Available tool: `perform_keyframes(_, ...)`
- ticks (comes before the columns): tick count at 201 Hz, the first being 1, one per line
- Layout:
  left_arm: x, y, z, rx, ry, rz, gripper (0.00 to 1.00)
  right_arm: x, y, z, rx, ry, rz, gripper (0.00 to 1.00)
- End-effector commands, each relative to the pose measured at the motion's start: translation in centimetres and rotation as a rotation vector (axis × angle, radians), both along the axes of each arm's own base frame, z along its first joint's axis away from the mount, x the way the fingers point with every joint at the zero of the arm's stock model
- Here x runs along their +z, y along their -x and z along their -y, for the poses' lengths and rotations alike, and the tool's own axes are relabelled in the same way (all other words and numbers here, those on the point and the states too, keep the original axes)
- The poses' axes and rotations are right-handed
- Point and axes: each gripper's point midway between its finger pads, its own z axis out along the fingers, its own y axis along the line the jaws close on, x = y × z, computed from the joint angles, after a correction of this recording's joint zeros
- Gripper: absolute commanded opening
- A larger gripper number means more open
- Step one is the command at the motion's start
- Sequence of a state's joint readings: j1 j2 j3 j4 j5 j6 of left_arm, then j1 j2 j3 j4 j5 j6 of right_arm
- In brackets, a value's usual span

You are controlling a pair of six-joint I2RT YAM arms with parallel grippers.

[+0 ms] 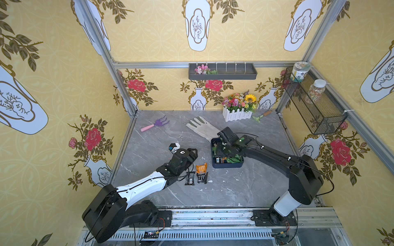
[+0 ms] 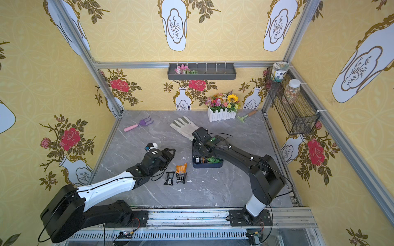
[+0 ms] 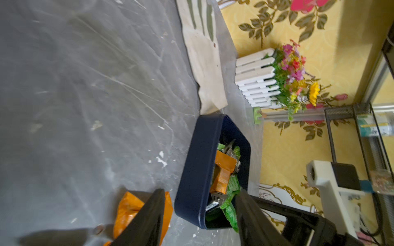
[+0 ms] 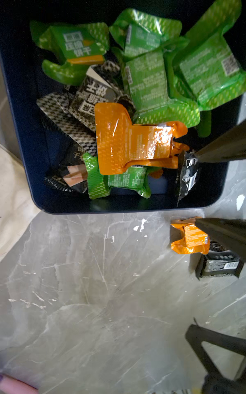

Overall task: Take the cookies out of the storage box
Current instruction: Pick up the cookie from the storage box.

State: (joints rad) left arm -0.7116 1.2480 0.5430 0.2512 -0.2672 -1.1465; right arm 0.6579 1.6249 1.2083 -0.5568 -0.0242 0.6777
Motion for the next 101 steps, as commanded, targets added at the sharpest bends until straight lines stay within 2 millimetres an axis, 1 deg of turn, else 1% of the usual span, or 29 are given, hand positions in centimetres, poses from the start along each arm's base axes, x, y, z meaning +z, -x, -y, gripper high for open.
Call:
perform_keyframes(1,0.7,0.0,3.3,-0.163,0.048,0.036,0.58,0.1,-0.7,-0.3,0.174,-0.063,0.042,0.49)
perform_keyframes(20,0.0,0.1,4.9,-0.223,0.083,0.014,0.59,-0.8,-0.5,0.2,0.210,-0.089,0.007,0.50)
perform_keyframes(36,-0.7,0.1,5.8,-0.257,0.095,-0.011,0.61,-1.6,-0.2,0.9,0.216,-0.058,0.000,0.55)
perform_keyframes(58,-1.4,0.1,6.5,-0.281,0.108,-0.032,0.62,-2.9,0.2,1.4,0.218,-0.036,-0.018,0.59)
perform_keyframes(101,-2.4,0.1,7.2,-0.291,0.137,-0.064,0.60,-4.5,0.2,1.1,0.230,-0.014,-0.050,0.62)
